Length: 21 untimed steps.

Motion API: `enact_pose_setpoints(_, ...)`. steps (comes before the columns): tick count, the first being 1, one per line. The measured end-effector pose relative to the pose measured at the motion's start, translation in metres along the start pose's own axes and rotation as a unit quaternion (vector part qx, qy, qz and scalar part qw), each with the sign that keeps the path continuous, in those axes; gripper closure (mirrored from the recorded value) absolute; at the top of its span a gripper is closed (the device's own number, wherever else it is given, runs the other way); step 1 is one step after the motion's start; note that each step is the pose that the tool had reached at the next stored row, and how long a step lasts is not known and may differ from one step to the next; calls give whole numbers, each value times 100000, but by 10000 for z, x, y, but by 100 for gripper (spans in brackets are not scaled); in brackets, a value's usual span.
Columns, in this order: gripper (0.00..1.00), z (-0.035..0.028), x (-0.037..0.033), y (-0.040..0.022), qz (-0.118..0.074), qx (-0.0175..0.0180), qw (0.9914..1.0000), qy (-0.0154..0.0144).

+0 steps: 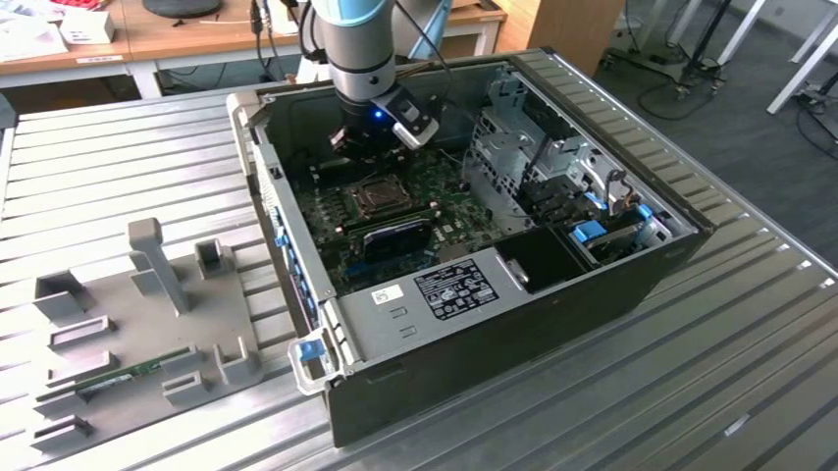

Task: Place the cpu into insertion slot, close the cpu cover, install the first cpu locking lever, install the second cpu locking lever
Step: 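Install the first cpu locking lever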

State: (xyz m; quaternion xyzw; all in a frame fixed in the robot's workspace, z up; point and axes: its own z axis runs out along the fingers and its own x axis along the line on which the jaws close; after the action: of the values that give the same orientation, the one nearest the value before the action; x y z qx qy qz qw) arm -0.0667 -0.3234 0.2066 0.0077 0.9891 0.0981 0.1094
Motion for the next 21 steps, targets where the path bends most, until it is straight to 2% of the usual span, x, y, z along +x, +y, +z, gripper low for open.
enact_pose_setpoints(6,90,-1,3,0,197,45,100000,-41)
enact_pose_setpoints(12,90,-3,11,0,1814,409,99982,-369)
enact_pose_setpoints(21,90,-3,12,0,1885,424,99981,-385)
